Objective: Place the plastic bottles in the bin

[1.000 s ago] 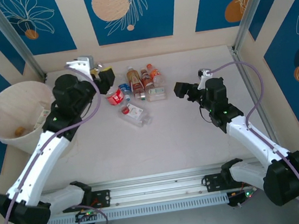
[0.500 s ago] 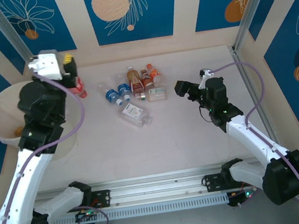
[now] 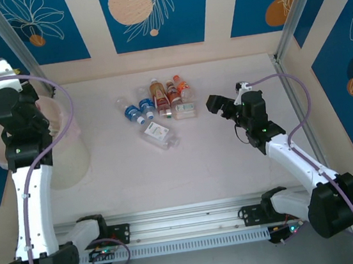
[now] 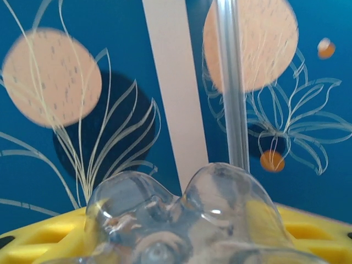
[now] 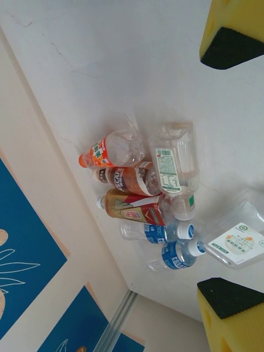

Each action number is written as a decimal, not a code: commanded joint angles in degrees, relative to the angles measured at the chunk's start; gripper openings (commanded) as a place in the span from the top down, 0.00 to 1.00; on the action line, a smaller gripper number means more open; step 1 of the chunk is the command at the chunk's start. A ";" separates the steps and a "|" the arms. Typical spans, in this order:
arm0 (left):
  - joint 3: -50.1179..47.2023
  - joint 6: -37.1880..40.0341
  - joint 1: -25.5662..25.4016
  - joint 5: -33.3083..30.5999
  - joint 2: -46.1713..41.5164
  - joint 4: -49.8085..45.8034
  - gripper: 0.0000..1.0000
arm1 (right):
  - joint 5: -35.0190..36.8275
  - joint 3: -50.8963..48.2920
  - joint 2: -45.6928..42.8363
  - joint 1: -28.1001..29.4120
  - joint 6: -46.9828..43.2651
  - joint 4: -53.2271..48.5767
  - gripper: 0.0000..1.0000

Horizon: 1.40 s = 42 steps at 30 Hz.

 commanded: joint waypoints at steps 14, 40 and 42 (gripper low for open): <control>-5.08 -19.19 7.21 15.55 2.90 -20.33 0.53 | -2.11 2.13 3.03 -0.58 1.62 -0.36 0.00; -5.69 -13.54 6.70 1.29 7.94 -22.65 0.43 | -5.68 4.95 7.89 -0.19 2.03 -1.08 0.00; -6.55 -14.16 5.52 2.85 8.63 -22.03 0.43 | -5.99 5.40 8.23 -0.16 2.02 -1.22 0.00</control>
